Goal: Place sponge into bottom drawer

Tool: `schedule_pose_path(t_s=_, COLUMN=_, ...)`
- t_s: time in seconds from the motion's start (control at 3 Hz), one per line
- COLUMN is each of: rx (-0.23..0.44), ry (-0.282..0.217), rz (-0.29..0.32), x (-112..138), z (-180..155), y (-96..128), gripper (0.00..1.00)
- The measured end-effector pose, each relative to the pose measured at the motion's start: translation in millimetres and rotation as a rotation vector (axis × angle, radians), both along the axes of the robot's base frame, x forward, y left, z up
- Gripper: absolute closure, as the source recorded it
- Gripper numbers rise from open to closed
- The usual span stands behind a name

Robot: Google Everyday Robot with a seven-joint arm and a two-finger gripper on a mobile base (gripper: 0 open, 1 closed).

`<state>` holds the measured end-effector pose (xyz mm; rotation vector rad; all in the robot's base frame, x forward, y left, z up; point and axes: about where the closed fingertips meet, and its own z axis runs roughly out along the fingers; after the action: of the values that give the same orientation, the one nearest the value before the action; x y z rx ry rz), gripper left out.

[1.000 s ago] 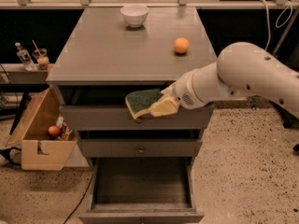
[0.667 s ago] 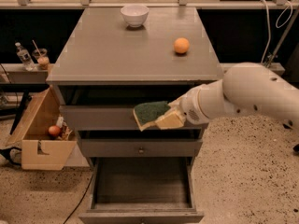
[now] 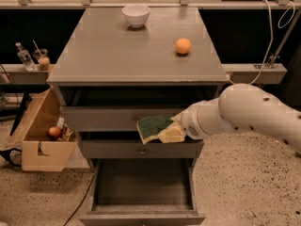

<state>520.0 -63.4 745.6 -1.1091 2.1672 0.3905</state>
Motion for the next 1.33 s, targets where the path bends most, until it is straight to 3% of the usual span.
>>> schedule_pose_path(t_s=0.33, rx=0.002, ry=0.034, rz=-0.007, x=0, z=-20, y=0, gripper=1.0)
schedule_pose_path(t_s=0.67, rx=0.054, ry=0.103, rz=-0.019, x=-8, z=-95, y=-6, gripper=1.0)
schedule_pose_path(t_s=1.33, rx=0.233, ry=0.253, rz=-0.056, x=-29, z=-242, y=1, gripper=1.0)
